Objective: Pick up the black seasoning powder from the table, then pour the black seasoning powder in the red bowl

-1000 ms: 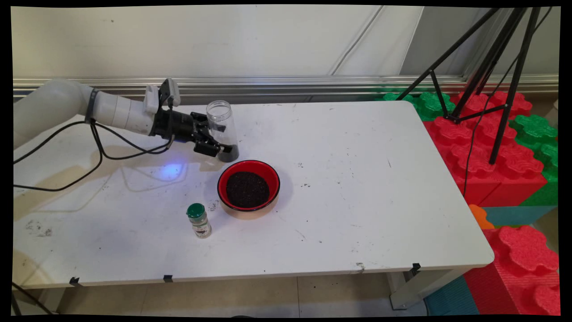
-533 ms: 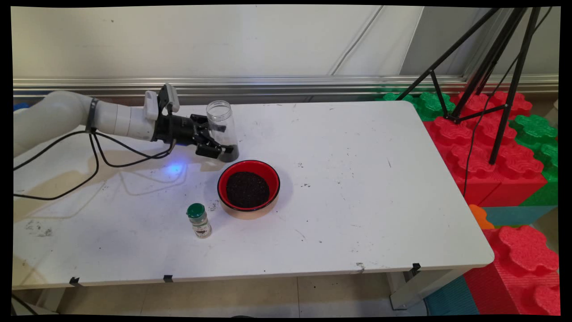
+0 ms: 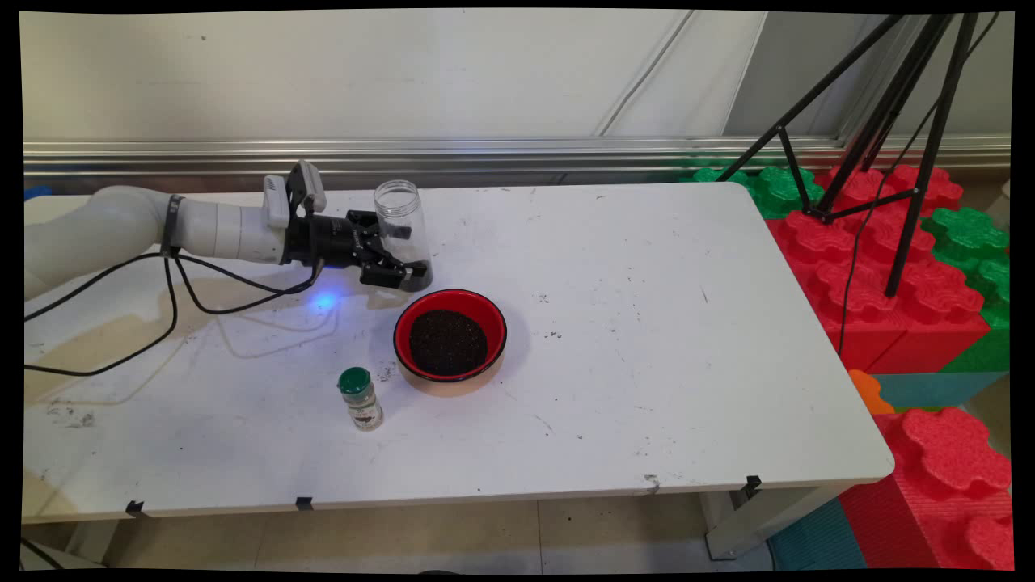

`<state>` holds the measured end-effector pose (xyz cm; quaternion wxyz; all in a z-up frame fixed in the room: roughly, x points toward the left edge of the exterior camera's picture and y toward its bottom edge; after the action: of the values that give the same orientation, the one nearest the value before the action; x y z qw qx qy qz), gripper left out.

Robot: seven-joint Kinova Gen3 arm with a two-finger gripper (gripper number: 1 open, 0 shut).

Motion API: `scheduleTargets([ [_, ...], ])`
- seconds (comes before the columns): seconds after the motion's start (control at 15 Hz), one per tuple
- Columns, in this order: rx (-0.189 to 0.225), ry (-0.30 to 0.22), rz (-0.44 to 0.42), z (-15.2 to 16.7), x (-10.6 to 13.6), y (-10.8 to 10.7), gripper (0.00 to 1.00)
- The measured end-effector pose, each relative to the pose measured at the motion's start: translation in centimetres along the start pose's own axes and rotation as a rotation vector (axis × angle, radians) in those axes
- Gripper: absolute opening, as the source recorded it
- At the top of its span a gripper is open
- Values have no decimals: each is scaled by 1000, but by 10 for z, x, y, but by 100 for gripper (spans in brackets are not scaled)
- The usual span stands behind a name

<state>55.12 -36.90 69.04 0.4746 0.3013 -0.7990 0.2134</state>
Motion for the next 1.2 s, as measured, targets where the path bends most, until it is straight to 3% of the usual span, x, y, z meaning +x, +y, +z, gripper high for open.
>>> scheduleTargets([
  [0.73, 21, 77, 0, 10, -17, 5, 100],
  [0.8, 21, 83, -1, 10, -18, 6, 0],
  [1.2, 20, 98, 0, 9, -23, 8, 0],
])
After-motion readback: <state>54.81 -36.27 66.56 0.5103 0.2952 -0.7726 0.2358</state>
